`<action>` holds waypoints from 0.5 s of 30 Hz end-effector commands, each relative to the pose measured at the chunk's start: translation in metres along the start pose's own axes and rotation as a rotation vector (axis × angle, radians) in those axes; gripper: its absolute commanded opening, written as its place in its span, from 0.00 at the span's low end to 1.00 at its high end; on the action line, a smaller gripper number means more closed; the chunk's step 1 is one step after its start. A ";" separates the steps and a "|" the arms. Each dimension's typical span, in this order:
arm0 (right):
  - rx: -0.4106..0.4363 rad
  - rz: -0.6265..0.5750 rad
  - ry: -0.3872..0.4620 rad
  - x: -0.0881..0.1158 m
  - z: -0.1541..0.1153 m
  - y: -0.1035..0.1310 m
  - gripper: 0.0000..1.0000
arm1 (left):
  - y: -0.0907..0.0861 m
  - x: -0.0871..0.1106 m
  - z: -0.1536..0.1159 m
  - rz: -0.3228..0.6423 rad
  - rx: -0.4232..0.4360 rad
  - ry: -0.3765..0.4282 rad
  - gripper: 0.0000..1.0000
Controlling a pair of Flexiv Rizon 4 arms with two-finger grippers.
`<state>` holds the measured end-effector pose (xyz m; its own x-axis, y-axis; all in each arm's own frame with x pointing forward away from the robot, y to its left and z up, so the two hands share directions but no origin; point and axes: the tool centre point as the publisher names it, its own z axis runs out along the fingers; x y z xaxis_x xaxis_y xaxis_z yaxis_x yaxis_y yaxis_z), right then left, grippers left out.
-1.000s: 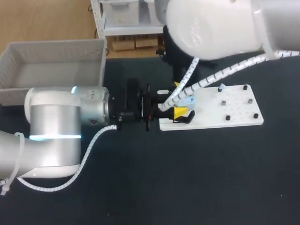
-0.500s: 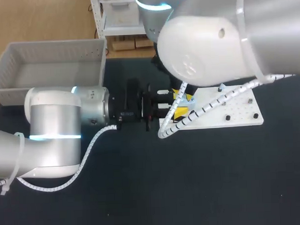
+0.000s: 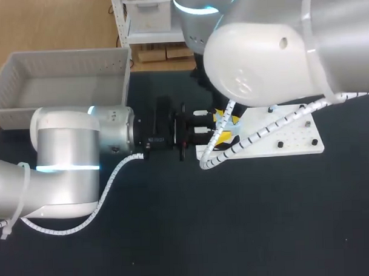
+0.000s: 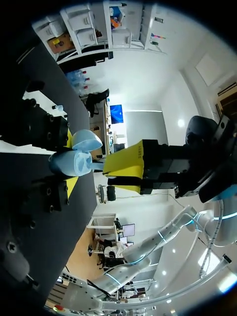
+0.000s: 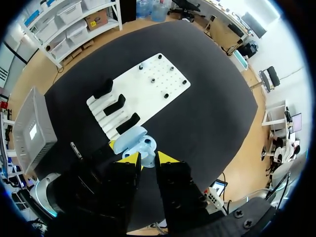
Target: Pick up each earbud case from the left stands, insert the matching earbuds, close the lid, and place the case in the box.
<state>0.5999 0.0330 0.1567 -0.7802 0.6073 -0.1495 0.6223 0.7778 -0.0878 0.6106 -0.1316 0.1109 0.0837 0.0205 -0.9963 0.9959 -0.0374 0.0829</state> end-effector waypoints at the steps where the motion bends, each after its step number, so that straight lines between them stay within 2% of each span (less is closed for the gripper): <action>1: 0.002 0.002 0.002 -0.001 0.001 0.001 0.00 | -0.001 0.001 0.000 0.003 -0.007 -0.002 0.00; 15: 0.011 0.017 0.005 -0.008 0.007 0.003 0.00 | -0.001 0.001 0.000 0.003 -0.007 -0.002 0.00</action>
<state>0.6063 0.0297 0.1522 -0.7711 0.6197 -0.1462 0.6345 0.7671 -0.0948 0.6105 -0.1316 0.1108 0.0836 0.0205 -0.9963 0.9959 -0.0376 0.0828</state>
